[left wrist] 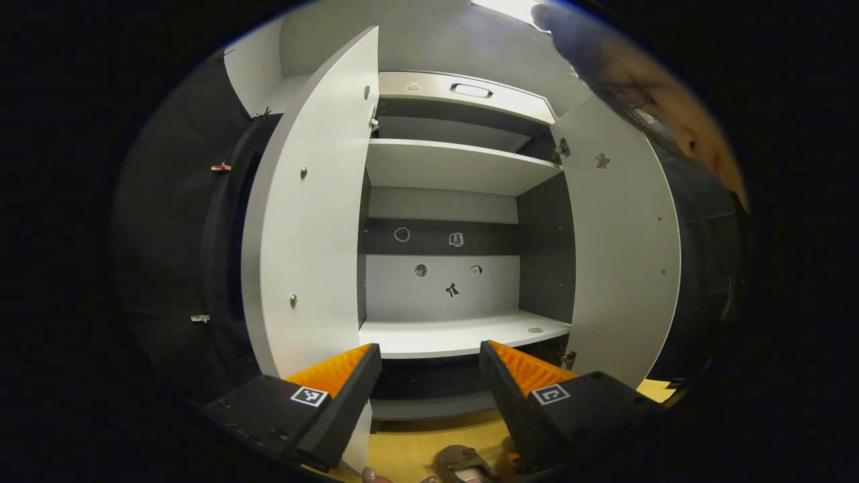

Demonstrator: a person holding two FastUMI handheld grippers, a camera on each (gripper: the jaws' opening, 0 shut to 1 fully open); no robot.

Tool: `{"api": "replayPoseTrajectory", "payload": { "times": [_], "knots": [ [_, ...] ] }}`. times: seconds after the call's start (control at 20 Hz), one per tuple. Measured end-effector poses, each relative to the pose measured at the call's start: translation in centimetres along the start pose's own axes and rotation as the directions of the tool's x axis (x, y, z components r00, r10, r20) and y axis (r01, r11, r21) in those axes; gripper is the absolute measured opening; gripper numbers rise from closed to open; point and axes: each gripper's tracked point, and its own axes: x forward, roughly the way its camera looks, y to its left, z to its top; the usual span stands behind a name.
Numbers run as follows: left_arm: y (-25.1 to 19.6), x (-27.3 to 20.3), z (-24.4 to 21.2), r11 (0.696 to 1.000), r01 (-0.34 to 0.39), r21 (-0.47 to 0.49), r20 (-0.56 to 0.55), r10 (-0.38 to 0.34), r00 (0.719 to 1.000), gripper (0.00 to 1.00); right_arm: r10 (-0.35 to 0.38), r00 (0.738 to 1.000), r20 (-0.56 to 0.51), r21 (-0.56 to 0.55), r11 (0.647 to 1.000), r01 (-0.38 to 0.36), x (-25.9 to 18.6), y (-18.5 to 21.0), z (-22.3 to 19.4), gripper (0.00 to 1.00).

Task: Grab one shoe with the right hand and put it into the shoe cabinet, grab the other shoe with the left hand and put it into the shoe cabinet; then close the right door with the right hand and the left door with the left hand.

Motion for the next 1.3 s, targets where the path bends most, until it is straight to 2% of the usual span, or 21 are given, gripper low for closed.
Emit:
{"api": "replayPoseTrajectory", "payload": {
  "times": [0.05,0.15,0.2,0.25,0.3,0.35,0.4,0.65,0.9,1.1,1.3],
  "knots": [
    [0.1,0.1,0.0,1.000,-0.003,0.003,-0.001,0.003,1.000,0.94,-0.001,1.000,-0.006,0.003,1.000,0.001,-0.2,0.0,0.2,0.28],
    [0.3,0.0,0.0,1.000,-0.008,0.006,0.000,0.008,1.000,0.94,0.002,1.000,-0.019,-0.014,1.000,-0.002,0.0,0.2,0.2,0.30],
    [0.3,0.0,0.0,1.000,-0.009,0.005,-0.001,0.009,1.000,0.94,0.007,1.000,-0.027,-0.034,0.999,-0.008,0.1,0.3,0.1,0.27],
    [0.3,0.1,0.0,1.000,-0.009,0.005,-0.003,0.009,1.000,0.94,-0.012,1.000,-0.014,-0.038,0.999,0.012,-0.4,-0.2,1.2,0.30],
    [0.3,-0.1,-0.1,1.000,-0.010,0.008,-0.005,0.010,1.000,0.94,-0.008,1.000,-0.013,-0.032,0.999,0.008,2.7,-0.1,0.3,0.06],
    [0.5,-0.1,0.0,1.000,-0.013,0.012,-0.007,0.013,1.000,0.94,-0.005,1.000,-0.022,-0.036,0.999,0.004,0.3,0.2,0.0,0.00],
    [0.5,-0.1,-0.1,1.000,-0.017,0.017,-0.007,0.017,1.000,0.94,-0.003,1.000,-0.020,-0.037,0.999,0.002,0.4,0.2,0.1,0.06],
    [0.4,-0.5,0.1,1.000,-0.024,0.009,-0.013,0.024,1.000,0.94,0.030,0.999,-0.030,-0.060,0.998,-0.032,-0.9,0.2,0.3,0.06],
    [-0.5,-1.4,0.2,1.000,-0.018,-0.001,-0.040,0.018,0.999,0.94,0.126,0.992,0.011,-0.088,0.988,-0.125,-6.7,2.2,3.1,0.05],
    [-1.6,-2.6,1.4,1.000,0.001,-0.008,-0.046,-0.002,0.999,0.94,0.170,0.984,0.053,-0.120,0.979,-0.162,-12.8,2.8,7.1,0.05],
    [-2.2,-3.6,3.0,1.000,0.014,0.006,-0.041,-0.013,0.999,0.94,0.171,0.975,0.144,-0.138,0.979,-0.151,-17.7,2.3,13.5,0.06]
  ]
}}
